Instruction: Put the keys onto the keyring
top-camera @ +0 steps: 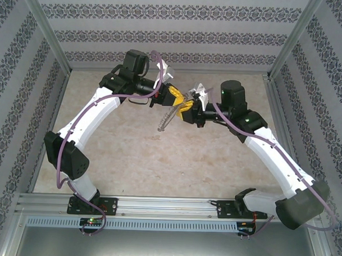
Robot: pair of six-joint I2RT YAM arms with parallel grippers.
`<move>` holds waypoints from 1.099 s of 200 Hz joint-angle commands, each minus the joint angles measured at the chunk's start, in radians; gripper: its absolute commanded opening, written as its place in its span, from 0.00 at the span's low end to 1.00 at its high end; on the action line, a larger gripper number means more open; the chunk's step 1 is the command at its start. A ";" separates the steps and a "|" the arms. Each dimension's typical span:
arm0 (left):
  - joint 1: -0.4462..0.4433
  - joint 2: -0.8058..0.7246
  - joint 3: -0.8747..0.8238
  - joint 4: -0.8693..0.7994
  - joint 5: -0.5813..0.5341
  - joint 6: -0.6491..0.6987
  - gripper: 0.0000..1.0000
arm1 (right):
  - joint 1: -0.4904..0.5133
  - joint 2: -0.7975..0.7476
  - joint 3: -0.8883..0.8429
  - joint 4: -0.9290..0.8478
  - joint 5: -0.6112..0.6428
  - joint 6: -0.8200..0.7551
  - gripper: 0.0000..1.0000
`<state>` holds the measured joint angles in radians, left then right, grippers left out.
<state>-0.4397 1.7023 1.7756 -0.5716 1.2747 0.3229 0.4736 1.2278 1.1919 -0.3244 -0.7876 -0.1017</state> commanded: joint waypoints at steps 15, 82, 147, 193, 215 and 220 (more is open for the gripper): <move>-0.008 -0.047 0.001 0.081 0.023 -0.015 0.00 | -0.040 -0.052 -0.009 -0.073 0.014 -0.035 0.50; -0.008 -0.044 0.004 0.076 0.028 -0.012 0.00 | -0.221 -0.164 -0.013 0.087 -0.193 0.107 0.47; -0.007 -0.046 0.015 0.070 0.035 -0.013 0.00 | -0.206 -0.065 0.066 0.146 -0.246 0.151 0.38; -0.007 -0.044 0.014 0.084 0.035 -0.024 0.00 | -0.138 -0.055 0.004 0.167 -0.223 0.156 0.15; -0.008 -0.044 0.013 0.089 0.035 -0.025 0.00 | -0.089 -0.031 0.000 0.144 -0.213 0.139 0.07; -0.009 -0.044 0.012 0.088 0.035 -0.025 0.00 | -0.079 -0.024 -0.001 0.140 -0.218 0.135 0.05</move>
<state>-0.4393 1.6894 1.7760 -0.5362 1.2751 0.3096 0.3523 1.1774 1.2068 -0.1902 -0.9886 0.0509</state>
